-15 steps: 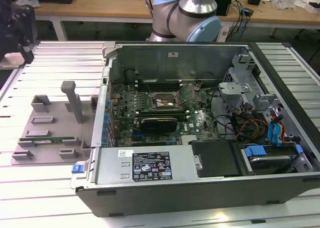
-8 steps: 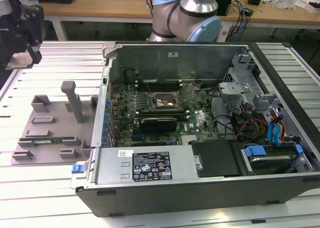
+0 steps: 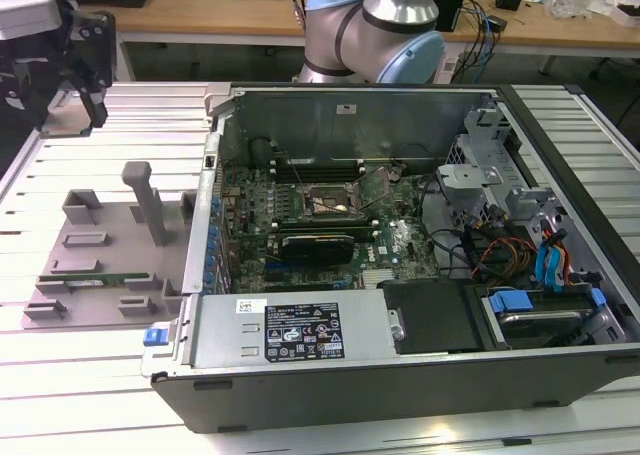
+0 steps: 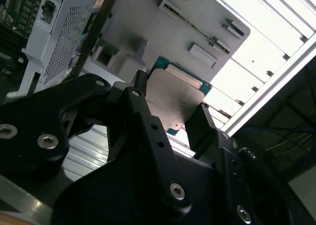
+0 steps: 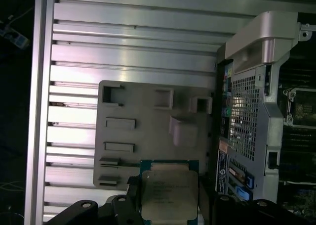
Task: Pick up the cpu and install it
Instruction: 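Pick up the cpu and move it towards the insertion slot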
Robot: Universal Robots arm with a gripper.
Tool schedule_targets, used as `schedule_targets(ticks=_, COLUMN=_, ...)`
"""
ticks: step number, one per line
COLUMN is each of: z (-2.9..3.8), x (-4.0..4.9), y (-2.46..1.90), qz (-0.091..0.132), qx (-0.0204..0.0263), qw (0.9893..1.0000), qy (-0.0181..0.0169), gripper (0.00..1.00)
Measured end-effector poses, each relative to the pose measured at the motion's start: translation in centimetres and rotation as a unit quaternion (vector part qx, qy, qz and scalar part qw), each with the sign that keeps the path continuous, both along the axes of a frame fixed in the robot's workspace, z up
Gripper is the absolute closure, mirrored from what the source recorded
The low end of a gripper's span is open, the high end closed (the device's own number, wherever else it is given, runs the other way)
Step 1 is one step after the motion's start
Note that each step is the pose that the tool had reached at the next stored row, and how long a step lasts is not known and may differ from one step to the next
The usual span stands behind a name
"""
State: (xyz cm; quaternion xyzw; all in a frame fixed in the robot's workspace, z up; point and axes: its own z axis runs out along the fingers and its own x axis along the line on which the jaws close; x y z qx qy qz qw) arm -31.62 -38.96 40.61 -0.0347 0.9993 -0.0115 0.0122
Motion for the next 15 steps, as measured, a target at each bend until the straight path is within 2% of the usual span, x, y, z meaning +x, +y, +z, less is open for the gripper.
schedule_targets(ticks=9, z=-0.03, x=1.47, y=0.0, qz=0.0, qx=0.0, qw=1.0, qy=0.0, gripper=0.45)
schedule_targets(ticks=12, z=-0.04, x=2.1, y=0.0, qz=0.0, qx=0.0, qw=1.0, qy=0.0, gripper=0.45)
schedule_targets(ticks=15, z=-0.07, x=3.13, y=0.01, qz=0.0, qx=0.0, qw=1.0, qy=0.0001, gripper=0.45)
